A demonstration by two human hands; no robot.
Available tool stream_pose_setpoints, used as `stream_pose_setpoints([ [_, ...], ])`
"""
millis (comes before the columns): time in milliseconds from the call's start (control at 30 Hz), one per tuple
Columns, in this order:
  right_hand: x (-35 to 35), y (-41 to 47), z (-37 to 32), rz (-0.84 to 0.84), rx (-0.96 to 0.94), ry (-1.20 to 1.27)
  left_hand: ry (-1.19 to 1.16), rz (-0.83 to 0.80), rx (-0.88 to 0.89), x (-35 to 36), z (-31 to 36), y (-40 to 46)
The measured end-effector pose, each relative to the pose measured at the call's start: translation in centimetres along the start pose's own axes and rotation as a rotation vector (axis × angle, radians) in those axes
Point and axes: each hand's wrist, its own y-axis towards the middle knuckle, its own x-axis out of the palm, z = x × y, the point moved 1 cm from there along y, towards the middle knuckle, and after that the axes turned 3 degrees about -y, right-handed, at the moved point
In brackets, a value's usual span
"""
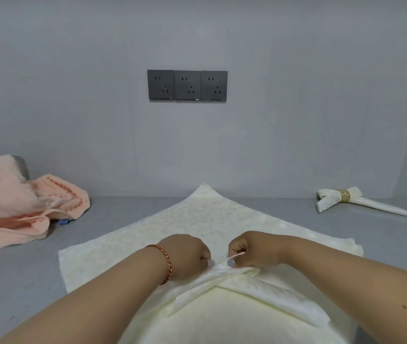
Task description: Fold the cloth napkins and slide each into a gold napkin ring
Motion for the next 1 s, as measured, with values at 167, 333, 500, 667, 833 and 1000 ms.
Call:
stream_pose_setpoints([
  [167, -0.4, 0.0, 0.4, -0.007, 0.046, 0.014, 0.055, 0.118, -0.031, 0.4, 0.5, 0.8],
  [333, -0.2, 0.4, 0.4, 0.009, 0.032, 0.0, 0.017, 0.159, -0.071, 0.6, 0.8, 1.6],
  [500, 0.1, 0.7, 0.6, -0.002, 0.047, -0.054, -0.145, 0.039, -0.137, 0.4, 0.1, 2.9],
  [667, 0.2, 0.9, 0.1, -0.021, 0.033, -0.052, -0.168, -0.183, -0.159, -0.8, 0.6, 3.2],
  [833, 1.0, 0.8, -0.2, -0.032, 0.033, -0.051, -0.156, -0.202, -0.134, -0.7, 1.0, 3.0],
  [1000, 1.4, -0.3, -0.7, 0.049, -0.037, -0.013, -0.277, -0.084, -0.094, 0.1, 0.7, 2.4],
])
